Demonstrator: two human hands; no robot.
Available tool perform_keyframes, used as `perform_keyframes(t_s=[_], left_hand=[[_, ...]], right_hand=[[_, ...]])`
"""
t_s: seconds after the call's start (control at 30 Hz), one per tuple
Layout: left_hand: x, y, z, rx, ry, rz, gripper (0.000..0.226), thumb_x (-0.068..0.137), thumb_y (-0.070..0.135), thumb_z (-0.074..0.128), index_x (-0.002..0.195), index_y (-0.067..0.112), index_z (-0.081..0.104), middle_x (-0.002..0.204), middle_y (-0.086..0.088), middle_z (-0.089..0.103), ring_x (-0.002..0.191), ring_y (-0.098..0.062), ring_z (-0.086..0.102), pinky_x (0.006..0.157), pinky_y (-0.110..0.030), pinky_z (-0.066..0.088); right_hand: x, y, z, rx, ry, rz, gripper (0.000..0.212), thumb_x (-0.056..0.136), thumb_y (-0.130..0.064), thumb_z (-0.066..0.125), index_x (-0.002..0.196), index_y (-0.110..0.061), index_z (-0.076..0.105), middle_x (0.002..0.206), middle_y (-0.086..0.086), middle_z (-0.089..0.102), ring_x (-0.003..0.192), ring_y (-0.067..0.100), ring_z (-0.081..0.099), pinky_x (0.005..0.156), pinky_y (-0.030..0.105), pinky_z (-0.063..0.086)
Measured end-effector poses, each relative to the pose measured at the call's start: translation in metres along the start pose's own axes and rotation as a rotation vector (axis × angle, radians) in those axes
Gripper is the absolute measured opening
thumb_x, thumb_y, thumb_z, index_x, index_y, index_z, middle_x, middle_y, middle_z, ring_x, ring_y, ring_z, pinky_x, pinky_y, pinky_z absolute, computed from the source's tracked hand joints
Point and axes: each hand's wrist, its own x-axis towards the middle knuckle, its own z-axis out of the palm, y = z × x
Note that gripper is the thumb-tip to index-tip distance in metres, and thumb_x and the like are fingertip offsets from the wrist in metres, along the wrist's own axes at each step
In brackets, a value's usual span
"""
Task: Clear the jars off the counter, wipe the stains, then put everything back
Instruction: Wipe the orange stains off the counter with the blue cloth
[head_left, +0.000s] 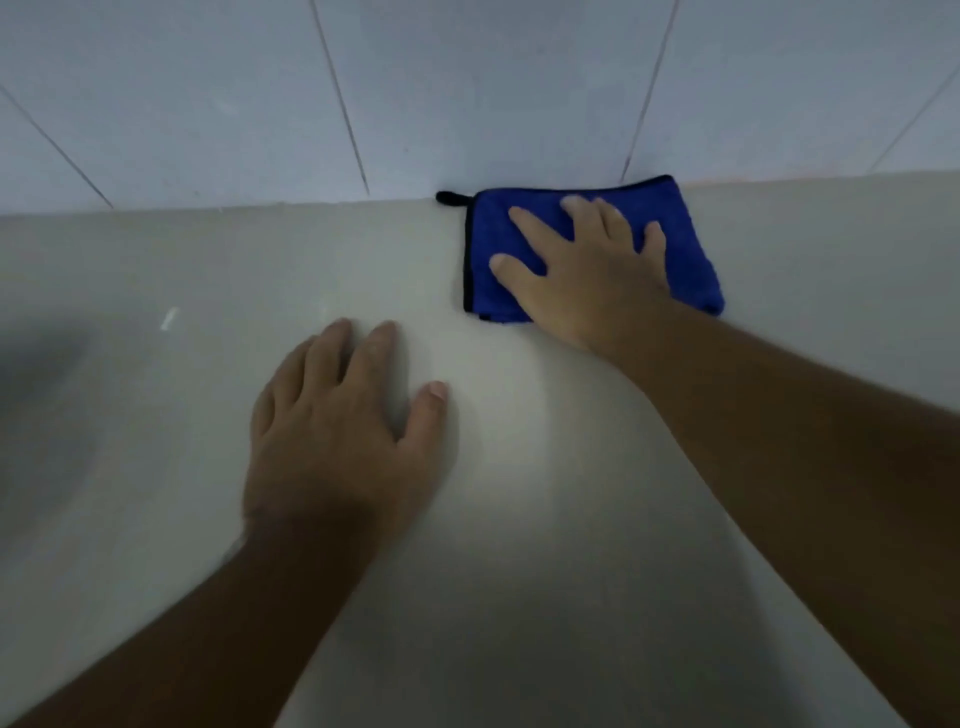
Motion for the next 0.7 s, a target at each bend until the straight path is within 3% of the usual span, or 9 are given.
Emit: perform_keyframes(t_s=[0.13, 0.3, 0.37, 0.47, 0.6, 0.7], left_hand=[[0.000, 0.000, -0.002, 0.008, 0.001, -0.012, 0.070, 0.090, 0.067, 0.029, 0.151, 0.034, 0.027, 0.159, 0.001, 0.028, 0.146, -0.022, 0.022, 0.116, -0.044, 0.021], [0.000, 0.000, 0.001, 0.026, -0.010, -0.020, 0.068, 0.091, 0.066, 0.028, 0.152, 0.036, 0.022, 0.160, 0.003, 0.025, 0.147, -0.020, 0.018, 0.117, -0.041, 0.019], [0.001, 0.001, 0.000, 0.013, -0.008, -0.032, 0.068, 0.090, 0.066, 0.026, 0.152, 0.037, 0.023, 0.160, 0.004, 0.025, 0.147, -0.019, 0.018, 0.118, -0.040, 0.018], [0.002, 0.002, -0.002, -0.003, 0.007, -0.049, 0.070, 0.087, 0.065, 0.027, 0.151, 0.037, 0.028, 0.159, 0.006, 0.027, 0.146, -0.018, 0.020, 0.118, -0.039, 0.019], [0.001, 0.002, -0.001, -0.004, -0.002, -0.045, 0.070, 0.088, 0.066, 0.024, 0.152, 0.038, 0.022, 0.161, 0.007, 0.023, 0.148, -0.017, 0.016, 0.117, -0.040, 0.017], [0.001, 0.001, 0.000, 0.006, -0.001, -0.036, 0.070, 0.089, 0.066, 0.024, 0.152, 0.038, 0.021, 0.161, 0.005, 0.023, 0.148, -0.017, 0.016, 0.117, -0.039, 0.016]], right_hand=[[-0.092, 0.003, 0.010, -0.001, 0.036, -0.049, 0.068, 0.091, -0.075, 0.014, 0.154, -0.052, 0.002, 0.169, -0.002, 0.007, 0.156, 0.026, 0.002, 0.121, 0.063, 0.002], [-0.177, 0.002, 0.020, 0.008, 0.066, -0.091, 0.067, 0.087, -0.074, 0.033, 0.149, -0.048, 0.040, 0.155, 0.003, 0.046, 0.144, 0.033, 0.041, 0.109, 0.071, 0.029], [-0.153, -0.002, 0.015, -0.001, 0.062, -0.075, 0.067, 0.088, -0.076, 0.028, 0.150, -0.050, 0.034, 0.158, 0.002, 0.041, 0.147, 0.032, 0.035, 0.112, 0.069, 0.025], [-0.070, -0.004, 0.005, 0.033, 0.041, -0.083, 0.068, 0.089, -0.077, 0.016, 0.152, -0.053, 0.009, 0.167, -0.003, 0.015, 0.155, 0.026, 0.009, 0.120, 0.064, 0.005], [0.028, -0.005, -0.005, 0.026, -0.020, -0.028, 0.067, 0.092, -0.073, 0.018, 0.154, -0.051, 0.012, 0.169, -0.001, 0.007, 0.155, 0.027, 0.002, 0.119, 0.064, -0.002], [0.019, -0.007, 0.001, 0.007, -0.004, -0.035, 0.066, 0.095, -0.070, 0.016, 0.156, -0.049, 0.009, 0.170, -0.001, 0.006, 0.155, 0.026, 0.002, 0.120, 0.063, -0.002]])
